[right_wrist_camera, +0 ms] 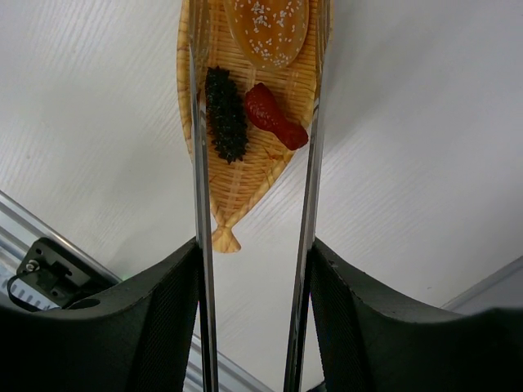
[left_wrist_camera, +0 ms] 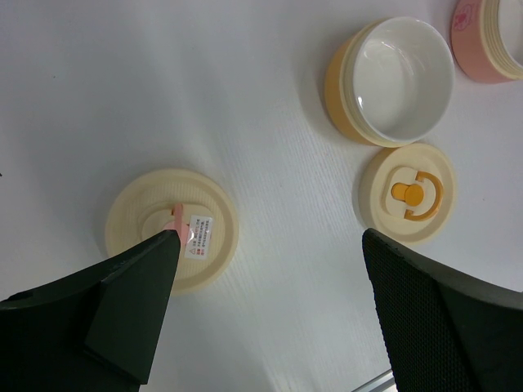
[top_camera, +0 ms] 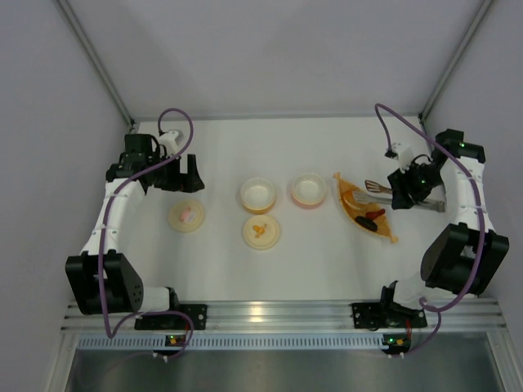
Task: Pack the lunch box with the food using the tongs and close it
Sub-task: Pick up the fake food from the plate, then place the fake food in the packing box.
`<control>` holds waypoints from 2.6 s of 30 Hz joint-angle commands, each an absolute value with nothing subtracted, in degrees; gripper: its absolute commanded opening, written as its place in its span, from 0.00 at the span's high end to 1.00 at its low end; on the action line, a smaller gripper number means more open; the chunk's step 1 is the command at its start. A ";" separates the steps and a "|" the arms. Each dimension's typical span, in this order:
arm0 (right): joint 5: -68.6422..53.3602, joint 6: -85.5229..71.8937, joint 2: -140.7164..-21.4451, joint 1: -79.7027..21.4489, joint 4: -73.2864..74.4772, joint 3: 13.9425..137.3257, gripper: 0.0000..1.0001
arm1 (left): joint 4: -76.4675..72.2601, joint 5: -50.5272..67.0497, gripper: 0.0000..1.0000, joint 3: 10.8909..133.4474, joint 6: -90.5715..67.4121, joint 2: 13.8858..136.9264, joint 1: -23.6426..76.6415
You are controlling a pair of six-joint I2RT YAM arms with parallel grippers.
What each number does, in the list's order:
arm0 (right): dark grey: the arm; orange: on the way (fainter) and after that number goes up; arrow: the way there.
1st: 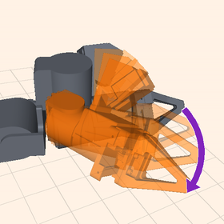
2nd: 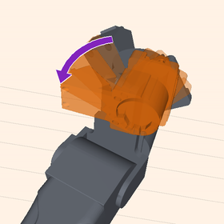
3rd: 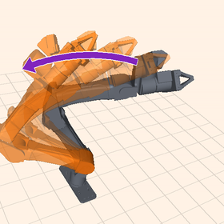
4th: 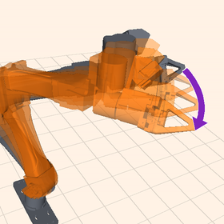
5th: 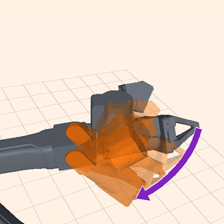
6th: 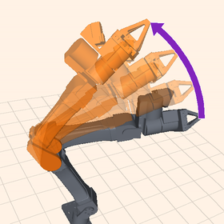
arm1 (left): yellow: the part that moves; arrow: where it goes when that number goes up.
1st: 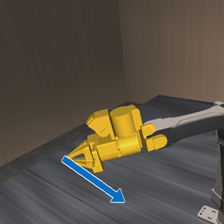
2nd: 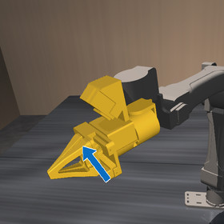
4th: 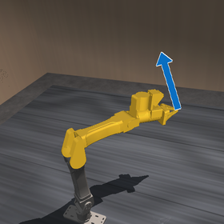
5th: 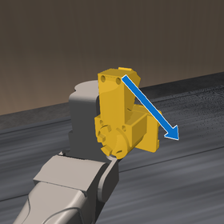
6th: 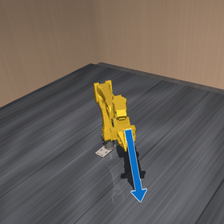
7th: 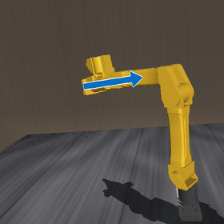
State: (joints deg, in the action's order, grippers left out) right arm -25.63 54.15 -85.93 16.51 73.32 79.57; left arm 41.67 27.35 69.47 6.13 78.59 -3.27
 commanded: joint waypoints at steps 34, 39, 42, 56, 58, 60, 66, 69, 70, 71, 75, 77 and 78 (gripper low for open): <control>-20.83 52.47 -85.17 10.02 64.25 73.04 0.57 | 41.22 26.89 0.02 71.54 6.59 78.05 -3.25; -22.06 51.95 -84.20 10.11 65.65 74.88 0.67 | 41.31 26.98 0.02 71.54 6.24 77.78 -3.25; -23.20 51.07 -83.59 10.19 66.62 77.34 0.70 | 41.40 26.63 0.02 71.46 6.33 77.52 -3.25; -29.80 44.49 -81.92 6.17 71.46 91.40 0.73 | 41.92 28.47 0.02 73.12 3.43 78.04 -3.43; -28.57 42.02 -81.13 1.53 69.00 91.58 0.73 | 42.89 29.79 0.02 74.00 3.08 79.18 -3.78; -26.56 38.42 -81.12 -2.87 67.42 92.19 0.72 | 43.42 31.20 0.02 75.32 2.64 79.98 -5.09; -20.23 29.89 -84.81 -16.51 61.36 95.53 0.72 | 43.86 35.07 0.02 75.50 1.85 81.47 -8.35; -18.03 26.90 -88.23 -21.52 60.21 98.43 0.73 | 43.33 34.63 0.02 74.36 1.93 81.65 -8.44; -17.67 26.37 -89.72 -23.88 60.12 99.05 0.73 | 43.16 34.37 0.02 74.01 2.02 81.48 -8.52; -17.14 25.67 -90.52 -25.12 59.77 100.18 0.73 | 43.07 34.19 0.02 73.83 2.11 81.39 -8.61; -14.59 24.17 -93.60 -30.05 58.98 102.30 0.72 | 43.24 34.01 0.02 73.39 2.63 81.30 -8.88; -14.07 23.29 -95.79 -32.07 58.80 103.62 0.73 | 43.24 33.93 0.02 73.48 2.81 81.39 -9.05; -13.89 22.94 -96.32 -32.43 58.45 103.88 0.73 | 43.33 33.93 0.02 73.48 2.90 81.47 -9.05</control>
State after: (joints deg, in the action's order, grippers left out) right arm -15.68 25.87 -95.15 -30.39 62.39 100.18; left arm 43.75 32.42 73.76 2.70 81.60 -8.60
